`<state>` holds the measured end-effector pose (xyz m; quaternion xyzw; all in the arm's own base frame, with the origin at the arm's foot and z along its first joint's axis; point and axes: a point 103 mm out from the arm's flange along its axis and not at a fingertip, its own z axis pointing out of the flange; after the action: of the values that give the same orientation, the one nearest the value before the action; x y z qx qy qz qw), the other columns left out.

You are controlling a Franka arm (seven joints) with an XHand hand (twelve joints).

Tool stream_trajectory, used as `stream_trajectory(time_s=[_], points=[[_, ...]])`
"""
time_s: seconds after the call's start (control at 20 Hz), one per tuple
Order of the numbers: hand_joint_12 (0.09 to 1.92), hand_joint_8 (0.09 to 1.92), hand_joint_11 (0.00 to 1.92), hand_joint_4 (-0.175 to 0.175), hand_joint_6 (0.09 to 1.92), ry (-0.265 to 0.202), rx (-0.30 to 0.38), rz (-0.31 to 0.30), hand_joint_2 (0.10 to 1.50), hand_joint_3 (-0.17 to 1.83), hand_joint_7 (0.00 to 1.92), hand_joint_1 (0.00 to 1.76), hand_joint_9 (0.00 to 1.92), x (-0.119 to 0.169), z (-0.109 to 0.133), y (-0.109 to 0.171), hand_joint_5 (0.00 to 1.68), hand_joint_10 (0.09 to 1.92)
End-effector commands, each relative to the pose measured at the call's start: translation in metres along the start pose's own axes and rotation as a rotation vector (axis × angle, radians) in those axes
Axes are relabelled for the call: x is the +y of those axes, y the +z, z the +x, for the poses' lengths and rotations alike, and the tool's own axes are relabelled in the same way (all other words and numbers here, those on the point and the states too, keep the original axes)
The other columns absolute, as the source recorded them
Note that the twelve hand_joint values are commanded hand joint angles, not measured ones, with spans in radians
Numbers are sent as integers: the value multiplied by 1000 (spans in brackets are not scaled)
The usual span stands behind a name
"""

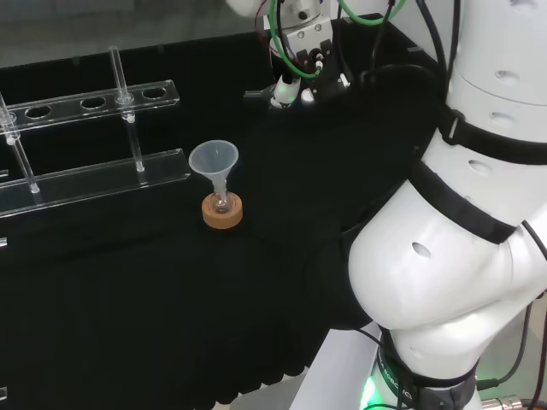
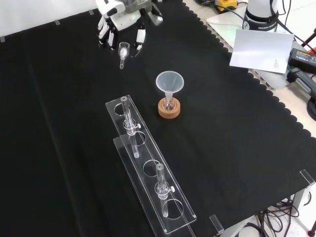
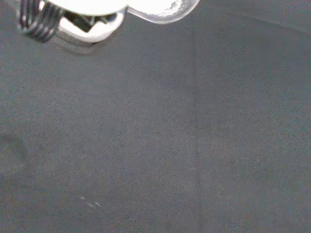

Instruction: Pour all the NaCl from the weighing funnel into the round-bottom flask.

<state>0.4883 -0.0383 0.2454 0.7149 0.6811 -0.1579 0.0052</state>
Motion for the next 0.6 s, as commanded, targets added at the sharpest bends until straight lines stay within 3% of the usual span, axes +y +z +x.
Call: stream_trajectory(time_s=[0.05, 0.2, 0.6], points=[[1106, 658, 738, 175, 501, 9, 12, 2, 687, 549, 571, 1132, 944, -25, -3, -7, 1342, 361], [1107, 658, 738, 175, 503, -1, 16, 5, 687, 549, 569, 1132, 944, -28, -10, -7, 1341, 361], [1109, 660, 736, 175, 509, -19, -29, 5, 687, 551, 567, 1132, 942, -65, 23, -23, 1339, 360]])
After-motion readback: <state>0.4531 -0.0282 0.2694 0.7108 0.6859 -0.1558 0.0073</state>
